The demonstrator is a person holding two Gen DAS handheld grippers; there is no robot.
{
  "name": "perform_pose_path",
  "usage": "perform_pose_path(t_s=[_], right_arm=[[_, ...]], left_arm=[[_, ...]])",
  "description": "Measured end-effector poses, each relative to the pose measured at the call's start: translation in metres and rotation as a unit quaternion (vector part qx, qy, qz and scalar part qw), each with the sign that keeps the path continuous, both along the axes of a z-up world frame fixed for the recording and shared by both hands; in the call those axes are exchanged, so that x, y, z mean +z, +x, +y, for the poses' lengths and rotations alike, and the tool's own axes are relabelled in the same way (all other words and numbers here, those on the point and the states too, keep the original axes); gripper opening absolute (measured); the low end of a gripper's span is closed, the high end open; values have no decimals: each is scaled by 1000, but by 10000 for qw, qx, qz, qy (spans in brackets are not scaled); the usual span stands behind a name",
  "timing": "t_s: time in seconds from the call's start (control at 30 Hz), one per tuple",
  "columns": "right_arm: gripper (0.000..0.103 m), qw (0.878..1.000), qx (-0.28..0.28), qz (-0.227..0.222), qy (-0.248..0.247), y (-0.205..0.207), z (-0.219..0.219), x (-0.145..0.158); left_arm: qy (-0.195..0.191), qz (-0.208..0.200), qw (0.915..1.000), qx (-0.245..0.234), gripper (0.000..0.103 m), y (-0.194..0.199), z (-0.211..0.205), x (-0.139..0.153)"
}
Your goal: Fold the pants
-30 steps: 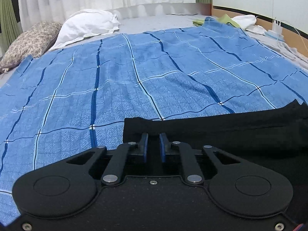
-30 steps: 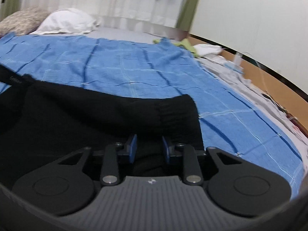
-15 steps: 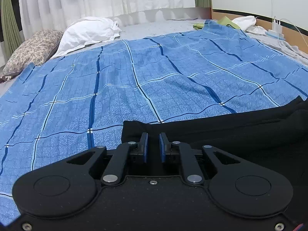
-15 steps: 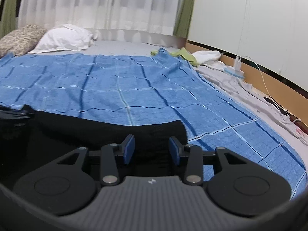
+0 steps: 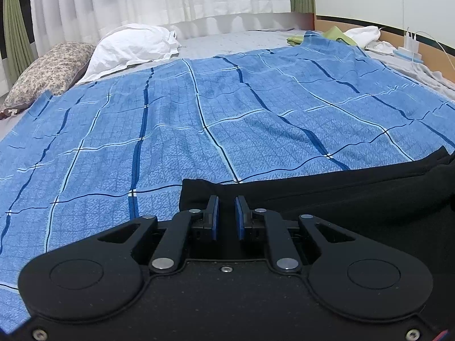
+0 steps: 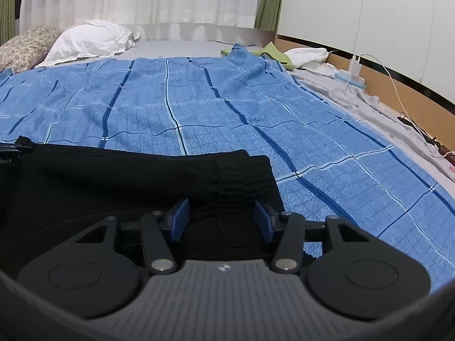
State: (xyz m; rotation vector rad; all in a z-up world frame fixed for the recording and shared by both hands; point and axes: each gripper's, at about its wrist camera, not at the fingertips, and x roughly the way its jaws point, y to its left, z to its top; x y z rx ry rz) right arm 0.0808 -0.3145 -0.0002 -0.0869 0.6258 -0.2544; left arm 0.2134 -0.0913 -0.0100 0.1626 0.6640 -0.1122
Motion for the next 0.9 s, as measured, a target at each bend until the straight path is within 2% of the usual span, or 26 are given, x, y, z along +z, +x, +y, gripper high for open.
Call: perform_pose_path(t_s=[0.07, 0.1, 0.17, 0.2, 0.23, 0.3, 0.43, 0.5, 0.6, 0.67, 0.73, 0.9], right_arm=[[65, 9999, 74, -25, 78, -4, -1, 5], [67, 9998, 130, -56, 143, -7, -2, 9], [69, 9991, 239, -177, 289, -16, -6, 17], [71, 9986, 272, -241, 378, -20, -9, 22], [72, 9978, 303, -326, 491, -25, -15, 26], [76, 9960, 330, -453, 694, -31, -29, 34], [79, 9937, 276, -444, 987, -30, -66, 35], [80, 9905, 264, -320, 1312, -26, -88, 29], [80, 9813, 413, -136, 1874, -18, -110, 17], [82, 9781, 548, -56, 2008, -11, -114, 11], [83, 9767, 648, 5, 2046, -4, -115, 6], [84, 9715, 950, 87, 2172, 13, -119, 2]], left_arm=[[-108, 44, 9999, 44, 18, -1, 1, 5], [-205, 80, 9997, 76, 23, -3, 3, 8], [-420, 84, 9990, 145, 39, -8, 9, 17], [-468, 57, 9987, 186, 51, -12, 11, 20], [-497, 19, 9985, 229, 57, -16, 15, 24], [-557, -52, 9982, 225, 59, -25, 22, 32], [-815, 90, 9962, 284, 77, -35, 48, 41], [-1074, 343, 9932, 276, 79, -32, 61, 40], [-1587, 861, 9831, 292, 79, -22, 80, 30], [-1742, 1049, 9785, 339, 79, -15, 86, 22], [-1887, 1152, 9746, 364, 78, -8, 89, 15], [-1856, 1060, 9766, 257, 80, 2, 82, 11]])
